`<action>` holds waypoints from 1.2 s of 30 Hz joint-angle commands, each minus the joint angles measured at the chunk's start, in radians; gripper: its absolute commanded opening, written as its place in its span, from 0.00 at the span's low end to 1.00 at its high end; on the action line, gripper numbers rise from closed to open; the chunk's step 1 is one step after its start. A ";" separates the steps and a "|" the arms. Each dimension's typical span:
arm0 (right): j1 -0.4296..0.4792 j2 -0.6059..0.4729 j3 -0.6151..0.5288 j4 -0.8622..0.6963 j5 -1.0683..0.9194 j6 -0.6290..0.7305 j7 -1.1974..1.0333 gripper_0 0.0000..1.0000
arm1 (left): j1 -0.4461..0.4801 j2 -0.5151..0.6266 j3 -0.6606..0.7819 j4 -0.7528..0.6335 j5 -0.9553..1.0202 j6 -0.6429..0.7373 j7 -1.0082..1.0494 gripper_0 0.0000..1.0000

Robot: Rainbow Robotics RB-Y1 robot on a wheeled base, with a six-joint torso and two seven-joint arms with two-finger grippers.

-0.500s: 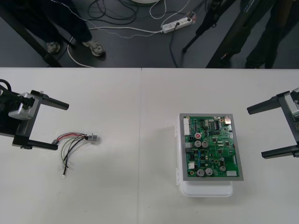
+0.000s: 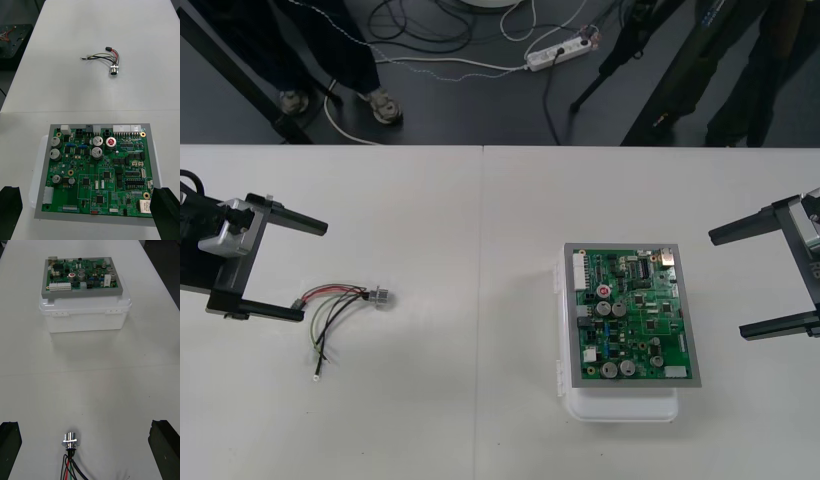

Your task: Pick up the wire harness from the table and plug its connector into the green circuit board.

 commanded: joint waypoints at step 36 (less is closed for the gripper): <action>-0.028 0.001 -0.033 -0.002 0.005 -0.004 0.007 1.00 | 0.012 0.042 0.022 -0.013 -0.005 -0.034 0.065 1.00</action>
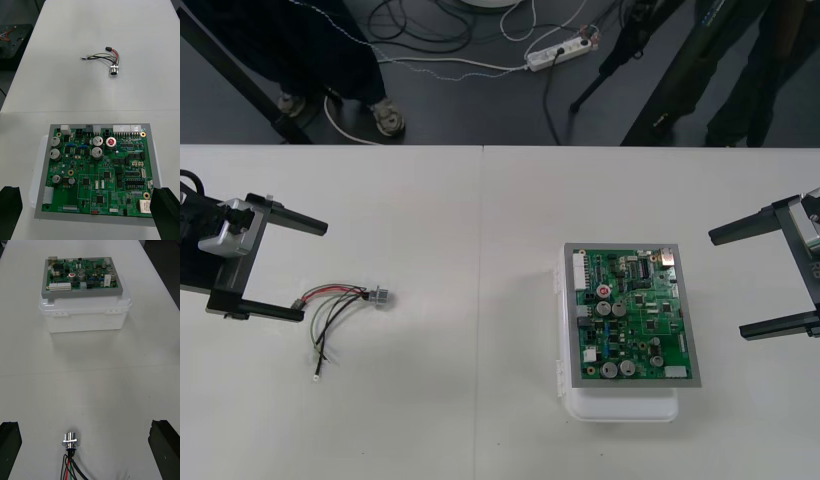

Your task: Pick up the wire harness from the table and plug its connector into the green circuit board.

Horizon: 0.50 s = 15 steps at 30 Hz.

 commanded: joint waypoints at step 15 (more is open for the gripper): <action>-0.028 0.001 -0.033 -0.002 0.005 -0.004 0.007 1.00 | 0.012 0.042 0.022 -0.013 -0.005 -0.034 0.065 1.00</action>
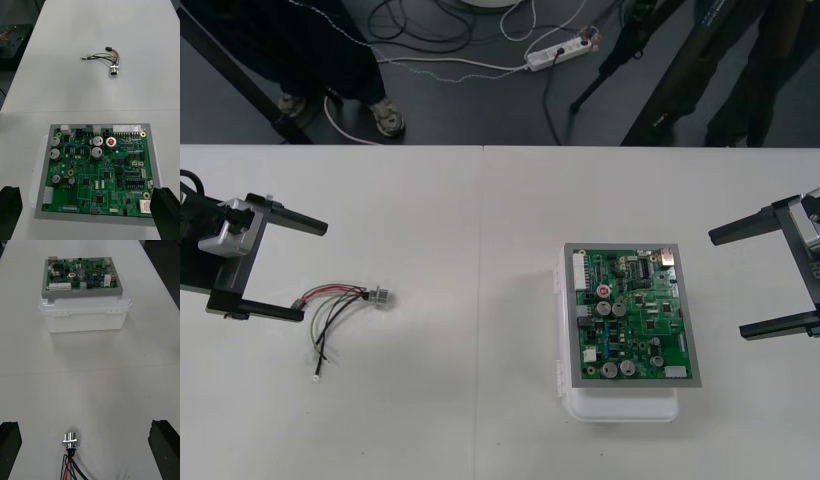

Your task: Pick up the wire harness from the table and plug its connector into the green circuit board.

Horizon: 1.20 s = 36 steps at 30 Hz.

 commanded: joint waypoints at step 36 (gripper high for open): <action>0.027 0.047 0.005 0.021 -0.049 0.013 0.013 1.00 | -0.064 0.007 0.010 0.006 -0.106 -0.034 -0.168 1.00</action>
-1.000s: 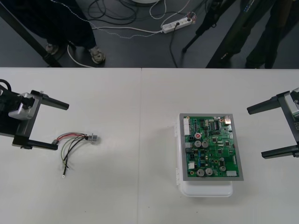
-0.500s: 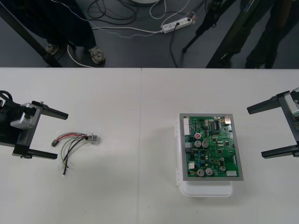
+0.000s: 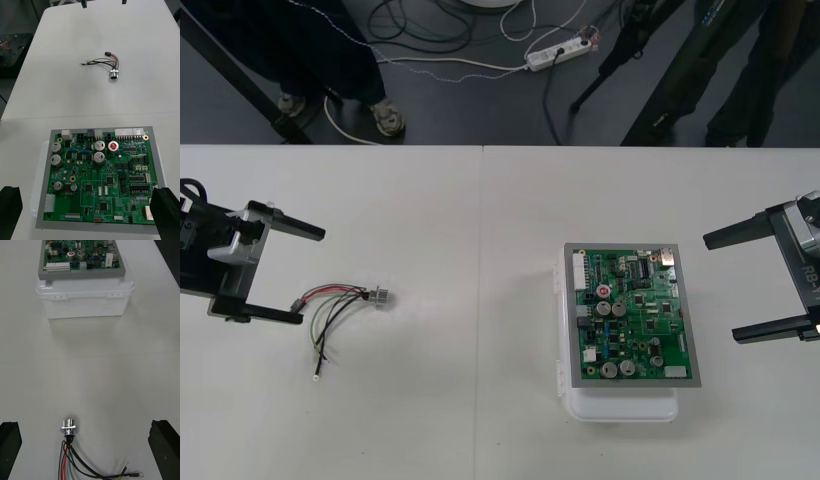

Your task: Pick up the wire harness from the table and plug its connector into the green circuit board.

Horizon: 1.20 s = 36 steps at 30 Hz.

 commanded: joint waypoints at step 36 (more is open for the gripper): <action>0.023 0.417 -0.019 0.032 -0.130 0.053 0.021 1.00 | -0.410 0.201 -0.378 -0.002 -0.144 -0.033 -1.083 1.00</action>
